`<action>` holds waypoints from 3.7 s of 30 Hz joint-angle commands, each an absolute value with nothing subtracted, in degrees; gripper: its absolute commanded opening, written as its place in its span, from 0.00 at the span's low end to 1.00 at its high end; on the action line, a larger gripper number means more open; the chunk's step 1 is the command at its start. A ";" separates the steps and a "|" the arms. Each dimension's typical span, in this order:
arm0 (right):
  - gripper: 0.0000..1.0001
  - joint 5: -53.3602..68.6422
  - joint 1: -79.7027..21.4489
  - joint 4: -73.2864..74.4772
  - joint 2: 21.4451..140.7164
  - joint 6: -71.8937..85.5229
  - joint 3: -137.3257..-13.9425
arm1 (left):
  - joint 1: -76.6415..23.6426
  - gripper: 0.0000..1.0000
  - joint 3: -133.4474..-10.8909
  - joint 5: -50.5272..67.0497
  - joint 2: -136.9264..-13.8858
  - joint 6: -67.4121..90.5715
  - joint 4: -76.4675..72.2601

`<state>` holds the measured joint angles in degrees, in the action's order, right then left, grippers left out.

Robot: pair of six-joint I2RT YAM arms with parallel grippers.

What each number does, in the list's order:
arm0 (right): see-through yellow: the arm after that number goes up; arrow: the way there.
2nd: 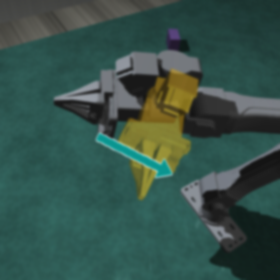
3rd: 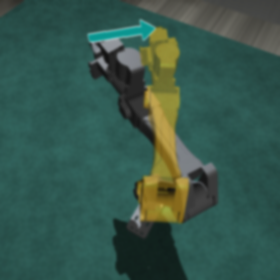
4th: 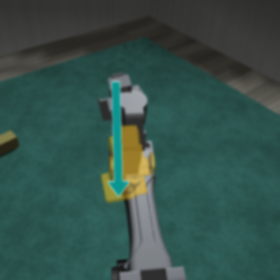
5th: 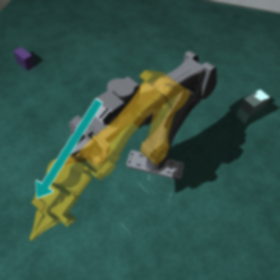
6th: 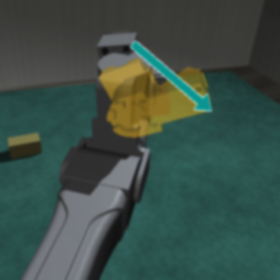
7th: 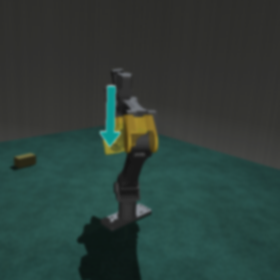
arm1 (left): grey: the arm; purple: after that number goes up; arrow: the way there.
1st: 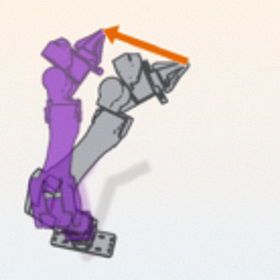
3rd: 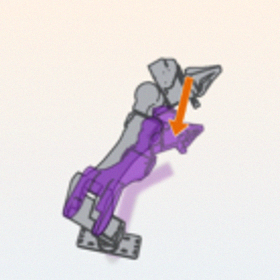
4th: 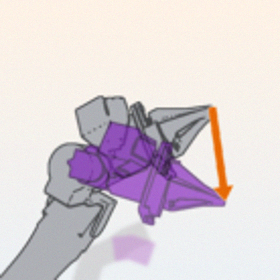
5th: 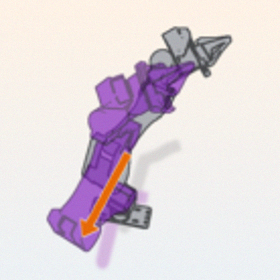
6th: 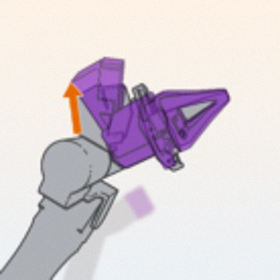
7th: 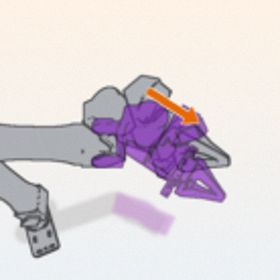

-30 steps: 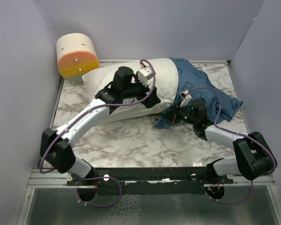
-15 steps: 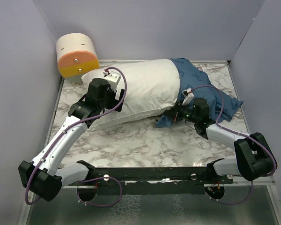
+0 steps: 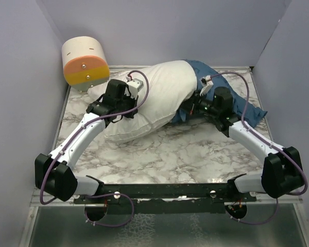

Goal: Put the pillow into the pillowcase
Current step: Stuff the pillow into the pillowcase.

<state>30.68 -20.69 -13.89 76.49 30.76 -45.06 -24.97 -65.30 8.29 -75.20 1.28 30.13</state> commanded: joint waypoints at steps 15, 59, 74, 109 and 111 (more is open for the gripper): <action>0.01 25.78 -32.27 -19.39 89.09 30.81 -71.68 | -23.57 0.00 -73.74 35.66 -75.97 8.57 25.57; 0.06 17.23 -32.34 -26.37 88.47 31.39 -52.04 | -45.56 0.94 -70.12 -10.92 -58.03 -12.52 37.15; 0.06 17.75 -32.04 -24.54 87.44 30.26 -52.67 | -45.64 0.99 -82.18 -5.84 -70.69 -9.30 43.35; 0.24 20.78 -33.31 -3.38 92.52 20.45 -88.17 | -7.23 0.00 -71.08 49.83 -82.47 19.89 4.24; 0.36 22.88 -32.66 -4.42 92.62 20.87 -84.37 | -6.74 0.00 -71.09 46.95 -84.17 17.37 6.25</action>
<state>22.00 -32.56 -5.39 90.04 21.71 -86.11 -7.44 -71.24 47.31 -80.86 17.32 9.72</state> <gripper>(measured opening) 0.232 0.058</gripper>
